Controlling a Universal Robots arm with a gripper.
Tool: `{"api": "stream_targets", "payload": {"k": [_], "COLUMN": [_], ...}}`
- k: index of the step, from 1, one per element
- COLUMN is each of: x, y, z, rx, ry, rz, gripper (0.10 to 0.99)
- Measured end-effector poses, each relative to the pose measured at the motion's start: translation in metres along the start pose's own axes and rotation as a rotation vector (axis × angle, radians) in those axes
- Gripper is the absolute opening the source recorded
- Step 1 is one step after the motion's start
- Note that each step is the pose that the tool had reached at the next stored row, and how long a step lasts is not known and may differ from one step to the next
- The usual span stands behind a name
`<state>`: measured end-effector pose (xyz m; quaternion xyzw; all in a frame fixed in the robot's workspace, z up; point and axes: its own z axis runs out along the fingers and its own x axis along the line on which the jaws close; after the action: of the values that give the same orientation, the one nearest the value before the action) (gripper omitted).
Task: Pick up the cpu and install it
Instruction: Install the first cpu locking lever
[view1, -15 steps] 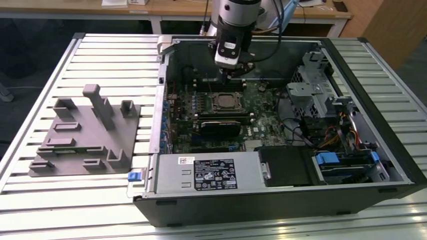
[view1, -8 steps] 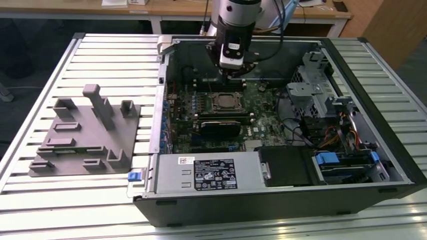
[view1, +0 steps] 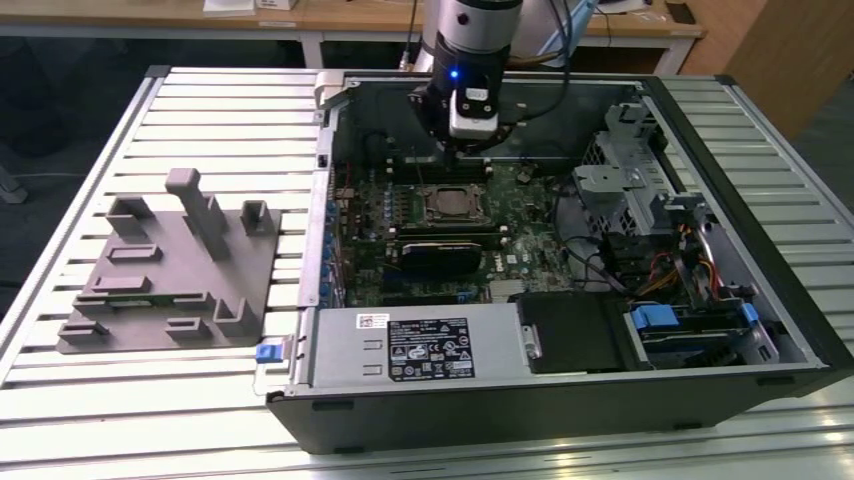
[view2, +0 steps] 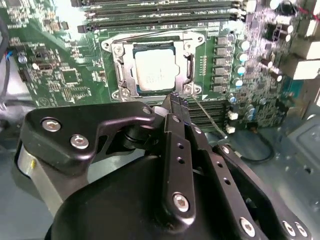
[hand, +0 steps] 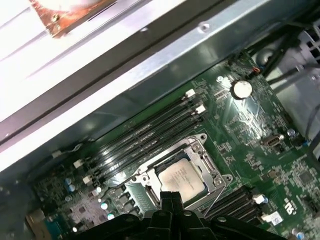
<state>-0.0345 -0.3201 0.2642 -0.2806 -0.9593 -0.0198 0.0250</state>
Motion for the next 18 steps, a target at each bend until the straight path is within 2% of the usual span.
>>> {"api": "stream_targets", "payload": {"k": [8, 10, 12, 15, 18], "x": [0.0000, 0.0000, -0.0001, 0.0000, 0.0000], "y": [0.0000, -0.0001, -0.0001, 0.0000, -0.0001], "z": [0.0008, 0.0009, 0.0010, 0.0010, 0.0010], "rx": [0.007, 0.007, 0.004, -0.010, -0.020], "ry": [0.0013, -0.0010, -0.0060, -0.0051, -0.0248], "rz": [-0.145, -0.178, -0.199, -0.223, -0.246], "gripper": [0.106, 0.106, 0.106, 0.106, 0.106]}}
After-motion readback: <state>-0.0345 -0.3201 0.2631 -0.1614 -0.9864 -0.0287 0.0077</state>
